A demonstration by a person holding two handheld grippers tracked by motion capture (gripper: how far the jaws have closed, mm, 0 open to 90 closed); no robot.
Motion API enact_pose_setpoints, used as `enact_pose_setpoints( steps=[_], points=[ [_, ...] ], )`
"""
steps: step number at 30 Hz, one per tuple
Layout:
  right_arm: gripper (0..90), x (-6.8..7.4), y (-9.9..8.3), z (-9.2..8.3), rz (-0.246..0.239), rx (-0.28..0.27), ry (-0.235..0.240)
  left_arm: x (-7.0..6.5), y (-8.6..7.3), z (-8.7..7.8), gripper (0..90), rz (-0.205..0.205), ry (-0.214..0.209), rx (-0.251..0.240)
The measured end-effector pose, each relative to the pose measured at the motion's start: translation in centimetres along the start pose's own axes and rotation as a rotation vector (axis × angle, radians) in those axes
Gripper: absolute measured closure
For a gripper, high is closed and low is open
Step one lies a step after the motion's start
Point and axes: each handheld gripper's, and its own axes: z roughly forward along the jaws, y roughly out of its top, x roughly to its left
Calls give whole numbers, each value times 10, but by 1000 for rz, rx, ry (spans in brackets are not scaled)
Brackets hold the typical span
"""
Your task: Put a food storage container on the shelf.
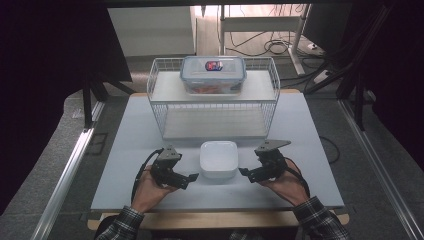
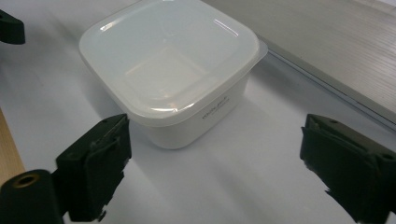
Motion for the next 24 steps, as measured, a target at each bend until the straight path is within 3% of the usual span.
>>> enact_pose_setpoints(
  steps=[6,9,17,24],
  points=[
    [215,-2,5,0,6,-23,21,0,8,2,167,18,38,19],
    [248,-3,8,0,7,-28,24,2,11,2,202,3,34,18],
    [296,-7,20,5,14,-31,29,11,25,8,208,-15,3,0],
    [296,-12,31,15,21,-32,47,14,40,22,219,-7,13,16]
  ],
)
